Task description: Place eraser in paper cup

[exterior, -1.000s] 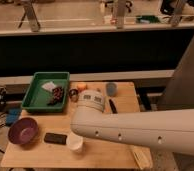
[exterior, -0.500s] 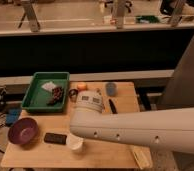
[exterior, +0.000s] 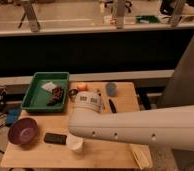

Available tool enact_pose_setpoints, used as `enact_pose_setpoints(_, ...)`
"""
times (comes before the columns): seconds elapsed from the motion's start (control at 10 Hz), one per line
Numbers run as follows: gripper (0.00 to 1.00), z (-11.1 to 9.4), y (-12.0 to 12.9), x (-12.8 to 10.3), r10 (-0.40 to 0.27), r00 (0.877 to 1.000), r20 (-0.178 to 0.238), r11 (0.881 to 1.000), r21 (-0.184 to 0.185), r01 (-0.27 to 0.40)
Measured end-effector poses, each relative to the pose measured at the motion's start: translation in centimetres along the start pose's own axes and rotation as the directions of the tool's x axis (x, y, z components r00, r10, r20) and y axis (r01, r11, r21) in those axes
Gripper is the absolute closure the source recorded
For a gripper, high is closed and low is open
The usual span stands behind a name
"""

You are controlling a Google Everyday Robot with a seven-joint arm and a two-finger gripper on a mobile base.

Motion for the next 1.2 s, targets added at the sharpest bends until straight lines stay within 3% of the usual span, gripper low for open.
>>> enact_pose_setpoints(0.4, 0.2, 3.3, 1.4, 6.0, 0.029, 0.999, 0.045, 0.999, -0.046, -0.027)
enact_pose_setpoints(0.8, 0.2, 5.6, 0.5, 6.0, -0.066, 0.991, 0.113, 0.996, -0.045, 0.072)
enact_pose_setpoints(1.0, 0.2, 6.5, -1.5, 5.3, -0.166, 0.974, 0.152, 0.984, -0.033, 0.173)
enact_pose_setpoints(1.2, 0.2, 7.4, -3.8, 4.2, -0.257, 0.949, 0.184, 0.964, -0.023, 0.266)
